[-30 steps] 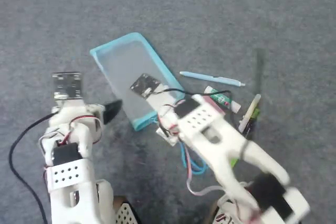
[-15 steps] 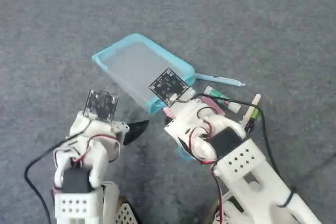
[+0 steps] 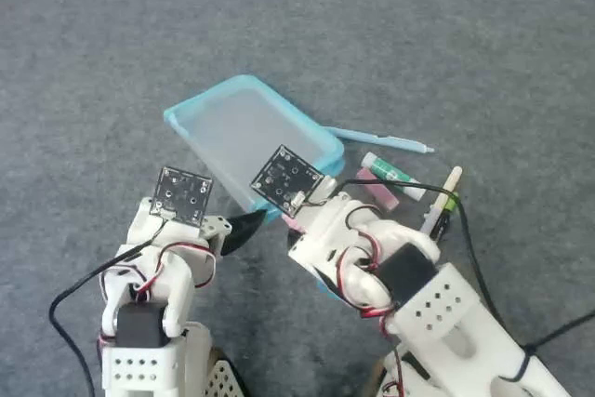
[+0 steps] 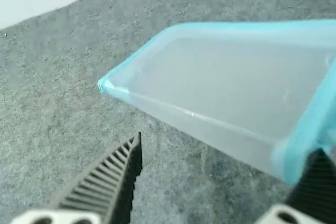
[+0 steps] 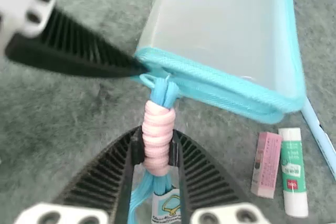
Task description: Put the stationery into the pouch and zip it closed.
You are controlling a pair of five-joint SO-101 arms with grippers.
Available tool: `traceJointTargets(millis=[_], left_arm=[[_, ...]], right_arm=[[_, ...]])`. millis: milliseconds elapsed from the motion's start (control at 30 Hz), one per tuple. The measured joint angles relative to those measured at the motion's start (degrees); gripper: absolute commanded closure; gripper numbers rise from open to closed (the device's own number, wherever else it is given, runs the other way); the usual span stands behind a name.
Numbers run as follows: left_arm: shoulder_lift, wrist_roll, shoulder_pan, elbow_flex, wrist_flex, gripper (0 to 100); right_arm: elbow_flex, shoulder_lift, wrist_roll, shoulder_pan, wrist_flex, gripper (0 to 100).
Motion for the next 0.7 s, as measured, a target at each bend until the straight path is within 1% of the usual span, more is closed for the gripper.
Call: traceJointTargets(millis=[100, 200, 433, 567, 700], left_arm=[[3.16, 0.18, 0.18, 0.00, -2.64, 56], [4.92, 0.26, 0.00, 0.00, -3.60, 56], [5.54, 0.26, -4.40, 0.00, -5.80, 56], [5.54, 0.35, -5.63, 0.00, -5.98, 56], [5.54, 0.44, -5.71, 0.00, -6.07, 56]], right_arm=[[-0.26, -1.14, 0.44, 0.09, 1.58, 99.3], [-0.26, -1.67, 1.58, 0.09, 1.85, 99.3], [-0.26, -1.76, 2.55, 0.00, 2.02, 99.3], [-0.26, -1.76, 2.73, 2.90, 2.02, 99.3], [-0.26, -1.76, 4.48, 5.45, 2.02, 99.3]])
